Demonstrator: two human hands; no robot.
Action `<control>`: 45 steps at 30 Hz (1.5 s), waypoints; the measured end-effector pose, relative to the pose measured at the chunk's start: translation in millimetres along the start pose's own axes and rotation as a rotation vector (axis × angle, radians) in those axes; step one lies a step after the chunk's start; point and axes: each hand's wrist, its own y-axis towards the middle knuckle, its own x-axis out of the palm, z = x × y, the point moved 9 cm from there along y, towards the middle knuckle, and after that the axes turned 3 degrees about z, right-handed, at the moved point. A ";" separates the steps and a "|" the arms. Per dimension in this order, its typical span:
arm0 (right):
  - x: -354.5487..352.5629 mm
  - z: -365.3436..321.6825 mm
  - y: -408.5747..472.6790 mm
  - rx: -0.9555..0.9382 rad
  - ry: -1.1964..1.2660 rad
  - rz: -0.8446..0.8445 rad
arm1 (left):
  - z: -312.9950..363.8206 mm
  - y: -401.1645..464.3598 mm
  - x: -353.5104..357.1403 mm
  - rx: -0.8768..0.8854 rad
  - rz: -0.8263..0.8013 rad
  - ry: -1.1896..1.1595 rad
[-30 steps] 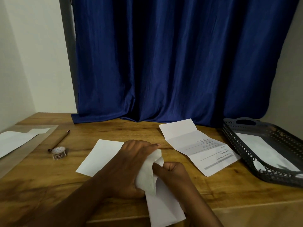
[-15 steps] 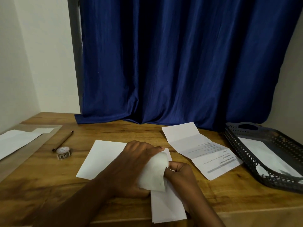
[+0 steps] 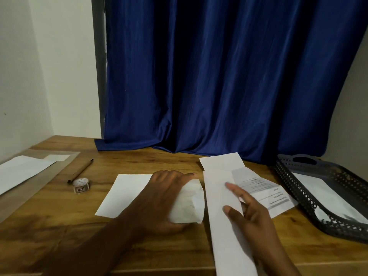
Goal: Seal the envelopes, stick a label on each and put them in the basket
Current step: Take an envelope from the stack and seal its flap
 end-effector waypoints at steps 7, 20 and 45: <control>-30.2 -1.1 -7.5 0.039 -0.057 -0.172 | -25.9 -5.9 21.6 -0.151 -0.161 -0.047; -14.3 -27.1 -2.1 -0.027 -0.630 -0.363 | -18.4 -3.5 22.9 -0.098 -0.179 0.043; 54.3 -65.7 52.9 -0.348 -1.006 -0.228 | -13.2 -4.7 24.3 -0.039 -0.163 0.055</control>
